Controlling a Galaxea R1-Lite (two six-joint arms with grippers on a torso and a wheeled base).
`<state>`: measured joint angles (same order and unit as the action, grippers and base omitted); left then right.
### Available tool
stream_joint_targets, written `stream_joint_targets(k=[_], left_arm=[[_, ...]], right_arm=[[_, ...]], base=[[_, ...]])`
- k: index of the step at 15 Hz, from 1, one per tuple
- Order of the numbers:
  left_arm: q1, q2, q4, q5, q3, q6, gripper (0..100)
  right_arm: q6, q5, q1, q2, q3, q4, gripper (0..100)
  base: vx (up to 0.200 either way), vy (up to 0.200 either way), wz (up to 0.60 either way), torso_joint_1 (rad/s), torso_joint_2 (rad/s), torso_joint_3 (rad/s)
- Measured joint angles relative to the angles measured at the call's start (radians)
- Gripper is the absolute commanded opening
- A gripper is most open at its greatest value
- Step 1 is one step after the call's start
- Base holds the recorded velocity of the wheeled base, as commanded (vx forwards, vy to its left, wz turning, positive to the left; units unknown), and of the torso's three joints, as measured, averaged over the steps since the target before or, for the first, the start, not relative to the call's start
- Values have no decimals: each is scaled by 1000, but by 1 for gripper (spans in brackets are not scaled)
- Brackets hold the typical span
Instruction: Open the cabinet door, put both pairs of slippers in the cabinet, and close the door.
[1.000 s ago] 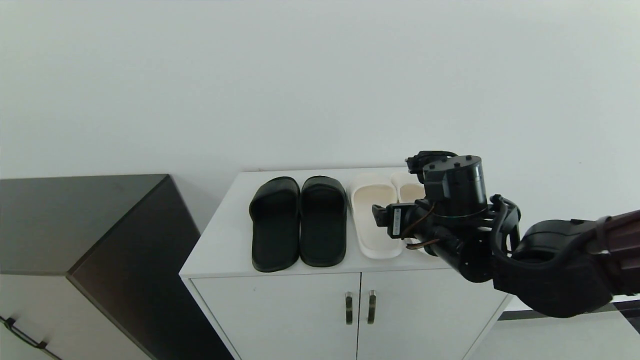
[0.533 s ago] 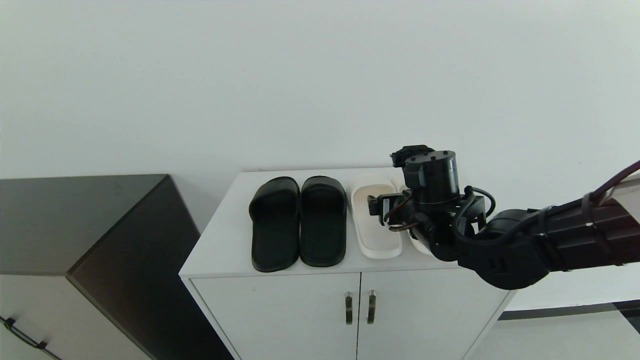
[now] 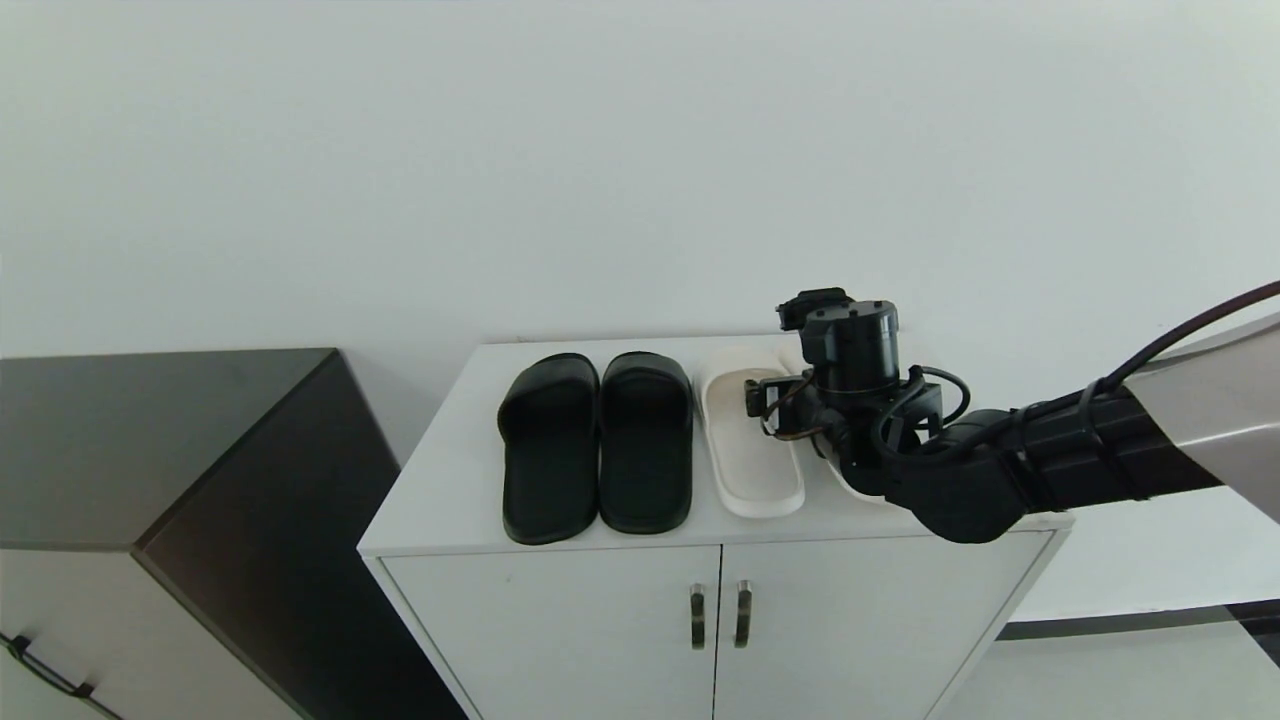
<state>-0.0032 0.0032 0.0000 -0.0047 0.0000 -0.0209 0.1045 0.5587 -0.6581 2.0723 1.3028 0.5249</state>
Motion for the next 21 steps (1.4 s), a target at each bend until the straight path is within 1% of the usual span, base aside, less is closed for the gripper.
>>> stream_joint_targets(k=[7,9,11,14,19,20,21], left_arm=[[0,0,0,0,0,-1,0],[0,0,0,0,0,0,0],[0,0,-1,0,0,0,0],[0,0,-1,0,0,0,0],[0,0,-1,0,0,0,0],[0,0,-1,0,0,0,0],[0,0,-1,0,0,-1,0]], right_arm=[[-4,1,-2,-11,10,0,0],[-18,1,-7,-55,-13,-1,0],[-29,-12,-18,-118,-73,-2,0],[-33,-111,-56,-257,-235,-2,0],[-33,-398,-126,-555,-586,-9,0],[-32,-440,-138,-592,-626,-13,0],[-31,-454,-147,-621,-653,-13,0]], base=[[0,0,0,0,0,0],[0,0,0,0,0,0],[0,0,0,0,0,0],[0,0,0,0,0,0],[0,0,0,0,0,0],[0,0,0,0,0,0],[0,0,0,0,0,0]])
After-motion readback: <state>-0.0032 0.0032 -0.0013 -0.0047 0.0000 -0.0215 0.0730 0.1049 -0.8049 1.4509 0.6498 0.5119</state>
